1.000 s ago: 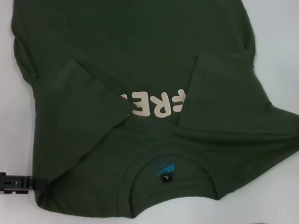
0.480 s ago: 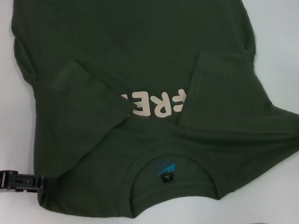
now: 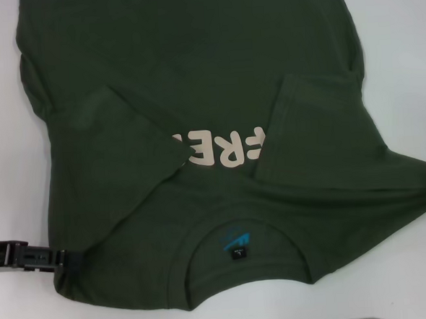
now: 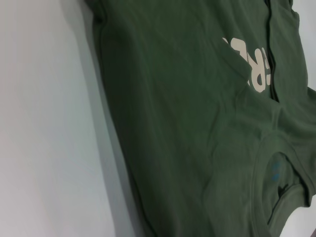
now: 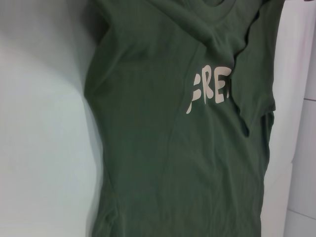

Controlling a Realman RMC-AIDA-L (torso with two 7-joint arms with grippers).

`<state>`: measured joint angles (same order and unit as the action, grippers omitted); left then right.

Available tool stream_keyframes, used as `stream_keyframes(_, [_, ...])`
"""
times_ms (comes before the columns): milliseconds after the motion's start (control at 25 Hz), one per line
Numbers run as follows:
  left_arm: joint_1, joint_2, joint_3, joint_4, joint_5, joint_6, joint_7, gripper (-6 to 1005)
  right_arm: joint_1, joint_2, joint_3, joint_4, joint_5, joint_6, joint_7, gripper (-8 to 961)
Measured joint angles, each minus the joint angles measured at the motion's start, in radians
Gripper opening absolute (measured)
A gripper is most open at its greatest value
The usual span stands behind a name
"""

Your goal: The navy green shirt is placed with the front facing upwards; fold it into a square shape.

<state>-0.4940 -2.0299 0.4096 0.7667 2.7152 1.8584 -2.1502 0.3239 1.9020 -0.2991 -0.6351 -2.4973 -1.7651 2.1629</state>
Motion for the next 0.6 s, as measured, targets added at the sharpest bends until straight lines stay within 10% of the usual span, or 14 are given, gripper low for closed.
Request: stream_keyframes(600, [-0.009, 0.003, 0.003, -0.001, 0.000, -0.003, -0.005, 582, 0.007, -0.001, 0.000, 0.000, -0.001, 0.004, 0.000, 41])
